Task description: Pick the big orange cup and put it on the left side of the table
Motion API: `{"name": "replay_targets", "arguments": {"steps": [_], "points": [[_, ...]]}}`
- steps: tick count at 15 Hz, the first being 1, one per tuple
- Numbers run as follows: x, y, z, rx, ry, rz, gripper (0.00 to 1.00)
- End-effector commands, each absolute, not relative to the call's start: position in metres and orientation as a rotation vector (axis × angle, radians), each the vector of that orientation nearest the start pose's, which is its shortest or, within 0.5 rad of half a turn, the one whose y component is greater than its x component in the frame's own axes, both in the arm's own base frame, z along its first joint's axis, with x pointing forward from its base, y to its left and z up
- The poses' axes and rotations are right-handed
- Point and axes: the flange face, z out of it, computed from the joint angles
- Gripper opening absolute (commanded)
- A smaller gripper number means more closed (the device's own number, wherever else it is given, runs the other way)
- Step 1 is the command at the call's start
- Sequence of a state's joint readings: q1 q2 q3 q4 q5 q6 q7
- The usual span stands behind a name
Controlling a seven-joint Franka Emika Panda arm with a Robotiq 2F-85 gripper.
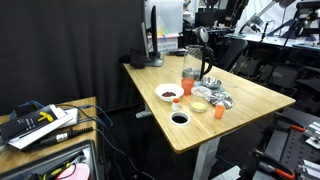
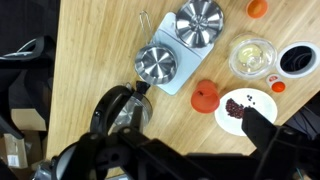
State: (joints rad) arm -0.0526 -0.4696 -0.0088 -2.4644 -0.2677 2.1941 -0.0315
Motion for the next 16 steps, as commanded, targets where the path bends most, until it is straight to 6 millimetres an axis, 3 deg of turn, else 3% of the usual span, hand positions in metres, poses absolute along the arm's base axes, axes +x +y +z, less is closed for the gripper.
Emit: {"name": "replay_targets", "arguments": {"steps": [1,9,13,16], "points": [[0.425,-0.034,0.481,-3.357,-0.184,-0.307,1.0],[0.424,-0.033,0.482,-3.355,-0.158,-0.317,1.0],[0.45,-0.024,0.464,-3.195,0.097,-0.294,1.0],[0.475,-0.034,0.443,-3.14,0.302,-0.287,1.0]]}}
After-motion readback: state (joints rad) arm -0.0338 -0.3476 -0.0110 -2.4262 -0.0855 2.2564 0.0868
